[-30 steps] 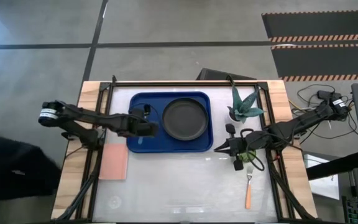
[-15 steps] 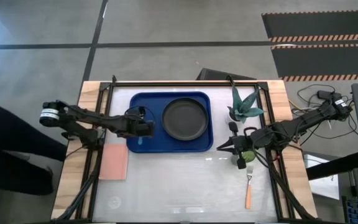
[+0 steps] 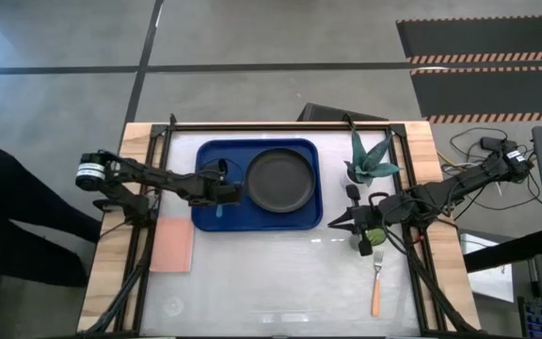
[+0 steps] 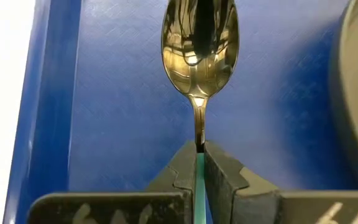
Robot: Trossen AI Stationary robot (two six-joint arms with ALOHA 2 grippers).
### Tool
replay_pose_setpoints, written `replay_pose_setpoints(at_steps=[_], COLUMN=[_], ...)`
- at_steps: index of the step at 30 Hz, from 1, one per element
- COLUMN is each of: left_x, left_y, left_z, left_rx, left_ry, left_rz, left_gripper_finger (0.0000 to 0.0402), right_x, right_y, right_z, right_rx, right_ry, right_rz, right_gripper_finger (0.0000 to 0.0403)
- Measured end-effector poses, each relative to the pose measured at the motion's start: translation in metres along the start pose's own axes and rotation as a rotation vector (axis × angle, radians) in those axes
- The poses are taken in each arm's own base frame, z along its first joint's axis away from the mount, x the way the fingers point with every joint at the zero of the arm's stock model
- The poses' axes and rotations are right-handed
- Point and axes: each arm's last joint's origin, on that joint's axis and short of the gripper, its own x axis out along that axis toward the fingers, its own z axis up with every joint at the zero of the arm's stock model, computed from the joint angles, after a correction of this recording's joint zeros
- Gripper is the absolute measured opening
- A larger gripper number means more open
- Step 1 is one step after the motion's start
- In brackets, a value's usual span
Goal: Pick and place plate/cup/fork/spoon on tray
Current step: Put the blue spoon to the left of the black plate on the blue serving tray
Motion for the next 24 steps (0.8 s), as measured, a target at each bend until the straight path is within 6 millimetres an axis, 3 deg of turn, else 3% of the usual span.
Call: replay_pose_setpoints(at_steps=[24], left_x=[0.013], left_y=[0.003], left_z=[-0.001], left_rx=[0.035], left_ry=[0.021], left_rz=[0.055], left_gripper_finger=[0.0019], right_x=[0.0], right_y=[0.0], right_z=[-0.001], right_rx=[0.011], right_ry=[0.003], right_rz=[0.0], right_gripper_finger=[0.0009])
